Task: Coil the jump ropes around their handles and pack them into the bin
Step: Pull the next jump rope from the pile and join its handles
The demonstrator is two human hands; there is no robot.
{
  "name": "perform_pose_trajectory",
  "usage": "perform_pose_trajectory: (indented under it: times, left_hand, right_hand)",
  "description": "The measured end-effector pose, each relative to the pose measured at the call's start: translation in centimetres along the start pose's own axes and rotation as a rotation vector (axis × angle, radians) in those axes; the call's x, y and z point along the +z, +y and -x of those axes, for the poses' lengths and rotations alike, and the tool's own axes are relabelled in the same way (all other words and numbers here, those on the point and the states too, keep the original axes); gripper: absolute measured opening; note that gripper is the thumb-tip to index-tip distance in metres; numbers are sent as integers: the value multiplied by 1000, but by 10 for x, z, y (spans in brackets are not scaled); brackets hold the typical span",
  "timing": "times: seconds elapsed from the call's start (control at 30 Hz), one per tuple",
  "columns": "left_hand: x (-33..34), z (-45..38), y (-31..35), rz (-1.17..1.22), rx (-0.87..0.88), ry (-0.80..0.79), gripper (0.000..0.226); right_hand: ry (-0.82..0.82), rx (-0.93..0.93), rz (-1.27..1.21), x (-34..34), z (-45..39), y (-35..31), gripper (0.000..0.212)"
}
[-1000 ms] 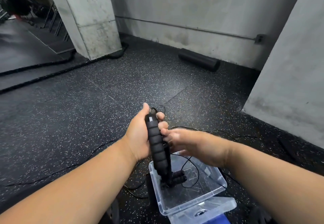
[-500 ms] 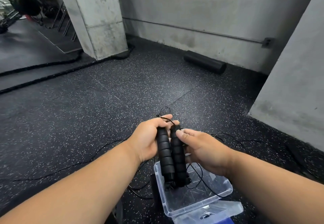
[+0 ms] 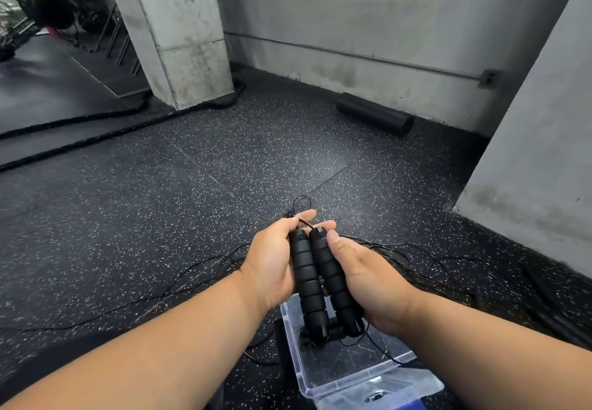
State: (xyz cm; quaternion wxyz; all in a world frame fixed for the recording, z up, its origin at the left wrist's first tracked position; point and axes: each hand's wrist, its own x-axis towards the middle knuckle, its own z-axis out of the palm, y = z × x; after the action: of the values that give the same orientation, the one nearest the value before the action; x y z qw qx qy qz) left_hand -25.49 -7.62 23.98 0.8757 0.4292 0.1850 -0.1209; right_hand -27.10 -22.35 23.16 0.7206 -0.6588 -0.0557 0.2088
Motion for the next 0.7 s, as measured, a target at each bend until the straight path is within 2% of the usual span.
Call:
perform_pose_trajectory:
  times: [0.1,0.33,0.47,0.57,0.7]
  left_hand:
    - [4,0,-4,25,7,40,31]
    - [6,0,-14,13,60,131,25]
    - [8,2,-15,0,79,170,19]
    - [10,4,-14,-12,103,160,20]
    - [12,4,-12,-42,161,185,19]
  right_hand:
    - [24,-33,-29,2,-1,-1,47]
    - [41,-18,38,5,-3,5,74]
    - [62,13,90,5,-2,2,79]
    - [34,76,44,6,0,-1,63]
    - [-132,278,-83,8,5,2,47]
